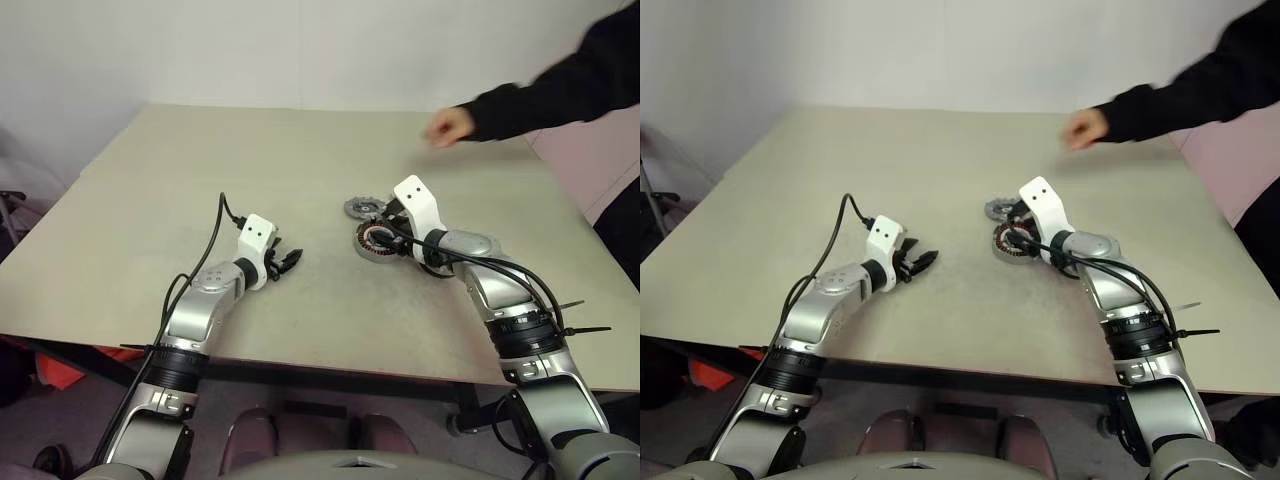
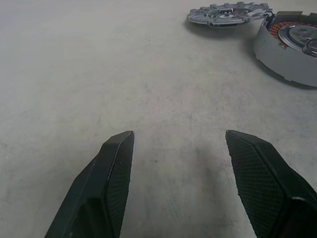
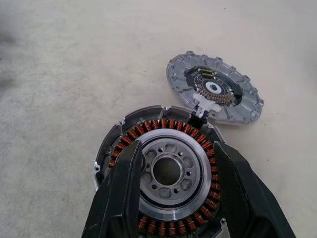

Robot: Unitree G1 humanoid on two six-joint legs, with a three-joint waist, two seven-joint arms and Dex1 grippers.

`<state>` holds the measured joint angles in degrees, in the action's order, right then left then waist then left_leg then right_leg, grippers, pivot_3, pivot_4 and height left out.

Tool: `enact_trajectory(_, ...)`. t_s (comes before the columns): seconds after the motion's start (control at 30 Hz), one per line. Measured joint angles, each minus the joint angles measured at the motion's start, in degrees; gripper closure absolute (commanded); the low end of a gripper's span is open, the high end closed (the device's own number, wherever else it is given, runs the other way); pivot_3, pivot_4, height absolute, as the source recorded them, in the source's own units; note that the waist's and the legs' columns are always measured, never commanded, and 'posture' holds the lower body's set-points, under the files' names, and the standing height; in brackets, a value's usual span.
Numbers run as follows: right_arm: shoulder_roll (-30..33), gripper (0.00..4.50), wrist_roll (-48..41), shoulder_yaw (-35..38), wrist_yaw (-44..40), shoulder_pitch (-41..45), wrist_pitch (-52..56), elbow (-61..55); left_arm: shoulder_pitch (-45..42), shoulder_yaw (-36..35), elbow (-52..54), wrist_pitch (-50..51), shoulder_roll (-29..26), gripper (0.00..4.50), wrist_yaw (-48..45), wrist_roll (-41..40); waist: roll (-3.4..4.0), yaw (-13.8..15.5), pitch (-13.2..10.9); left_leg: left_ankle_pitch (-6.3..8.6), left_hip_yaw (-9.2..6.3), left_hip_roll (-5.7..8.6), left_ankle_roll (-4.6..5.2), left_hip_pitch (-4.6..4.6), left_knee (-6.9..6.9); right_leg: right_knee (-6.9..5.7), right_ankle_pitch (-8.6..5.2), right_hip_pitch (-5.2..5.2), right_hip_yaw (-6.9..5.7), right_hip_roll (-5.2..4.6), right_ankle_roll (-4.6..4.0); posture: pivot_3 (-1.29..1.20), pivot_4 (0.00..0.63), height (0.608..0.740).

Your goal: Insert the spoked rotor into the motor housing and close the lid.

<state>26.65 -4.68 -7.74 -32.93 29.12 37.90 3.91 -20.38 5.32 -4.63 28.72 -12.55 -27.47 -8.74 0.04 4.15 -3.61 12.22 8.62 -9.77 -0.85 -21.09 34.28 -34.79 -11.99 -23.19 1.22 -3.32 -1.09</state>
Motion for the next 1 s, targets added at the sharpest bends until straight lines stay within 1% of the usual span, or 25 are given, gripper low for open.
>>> enact_trajectory(0.03,0.0,2.80,0.0,-0.1,0.0,-0.2,0.0,0.0,0.0,0.0,0.0,0.0,0.0,1.39,0.0,0.0,0.00,0.0,0.0,0.00,0.00,0.00,0.00,0.00,0.00,0.00,0.00,0.00,0.00,0.00,0.00,0.00,0.000,0.740)
enact_trajectory(0.8,-0.1,2.80,0.8,-0.8,0.5,-0.7,-0.4,0.0,0.0,0.1,0.0,0.0,0.0,1.39,0.0,0.1,0.00,0.0,0.0,-0.02,0.00,0.00,0.01,0.00,0.01,-0.02,0.00,0.00,-0.01,0.00,-0.01,0.00,0.000,0.740)
enact_trajectory(1.0,1.1,2.80,0.7,-0.1,0.6,-0.7,-0.3,0.0,0.0,0.4,0.0,-0.1,0.0,1.39,0.0,0.1,0.00,0.1,0.0,-0.02,0.00,0.00,0.01,0.00,0.01,-0.02,0.00,0.01,-0.01,0.00,0.00,0.00,0.000,0.740)
